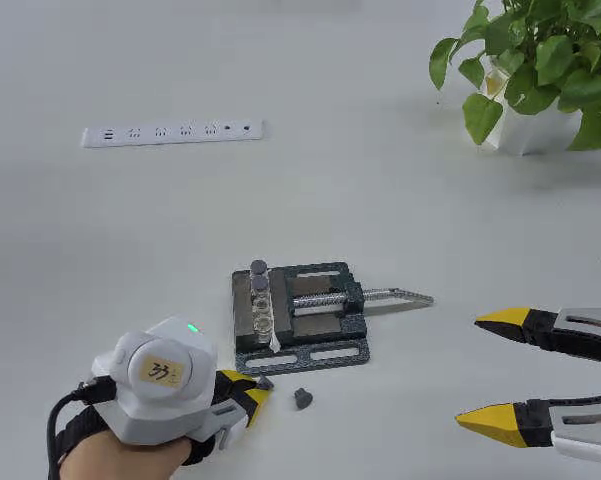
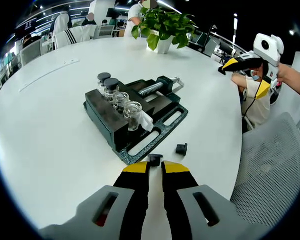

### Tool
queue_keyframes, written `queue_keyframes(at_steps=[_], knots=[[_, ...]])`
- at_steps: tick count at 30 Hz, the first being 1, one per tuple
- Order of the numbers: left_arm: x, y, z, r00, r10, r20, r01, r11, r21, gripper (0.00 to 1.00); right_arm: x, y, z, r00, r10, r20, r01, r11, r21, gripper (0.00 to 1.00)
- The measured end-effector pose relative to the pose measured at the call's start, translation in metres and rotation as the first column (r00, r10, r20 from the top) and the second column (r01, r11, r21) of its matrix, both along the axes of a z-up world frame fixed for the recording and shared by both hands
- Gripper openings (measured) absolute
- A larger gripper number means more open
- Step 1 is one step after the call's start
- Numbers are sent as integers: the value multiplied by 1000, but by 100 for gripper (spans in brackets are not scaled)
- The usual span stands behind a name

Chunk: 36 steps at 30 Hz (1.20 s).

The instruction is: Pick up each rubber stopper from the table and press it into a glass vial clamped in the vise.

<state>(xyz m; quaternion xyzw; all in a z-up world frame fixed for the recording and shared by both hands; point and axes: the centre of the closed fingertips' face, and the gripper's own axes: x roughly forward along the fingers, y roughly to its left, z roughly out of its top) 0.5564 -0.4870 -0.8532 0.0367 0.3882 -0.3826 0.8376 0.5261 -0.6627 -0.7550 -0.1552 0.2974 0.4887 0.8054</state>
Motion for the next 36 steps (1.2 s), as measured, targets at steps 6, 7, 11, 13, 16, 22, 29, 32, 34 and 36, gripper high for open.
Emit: queue_keyframes(at_steps=[6,7,11,13,16,22,29,32,34,36], knots=[[1,2,-1,1000,-5,-1,5,1000,5,5,1,1,1,1000,0,5,0,1000,3,56],[1,2,-1,1000,-7,0,7,1000,6,5,1,1,1,1000,0,5,0,1000,2,56],[1,1,-2,1000,-19,4,19,1000,12,4,1,2,1,1000,5,2,-5,1000,-1,56],[1,1,-2,1000,-28,8,27,999,18,4,1,2,0,1000,7,3,-7,1000,-1,56],[1,1,-1,999,-44,17,43,999,25,4,0,2,0,1000,12,-2,-12,1000,-3,57],[0,0,0,997,-68,29,67,997,25,4,-3,3,-2,999,35,-10,-35,999,-14,59],[-3,-2,7,994,-103,37,103,995,18,3,-5,7,0,998,60,-11,-60,998,-19,58],[-6,-4,16,990,-133,44,132,991,16,3,-4,11,5,997,71,-5,-71,997,-16,57],[-8,-6,22,986,-157,53,156,988,12,3,-3,14,9,997,81,1,-81,997,-16,57],[-9,-8,29,982,-180,63,180,984,9,3,-2,18,13,996,92,9,-92,996,-12,57]])
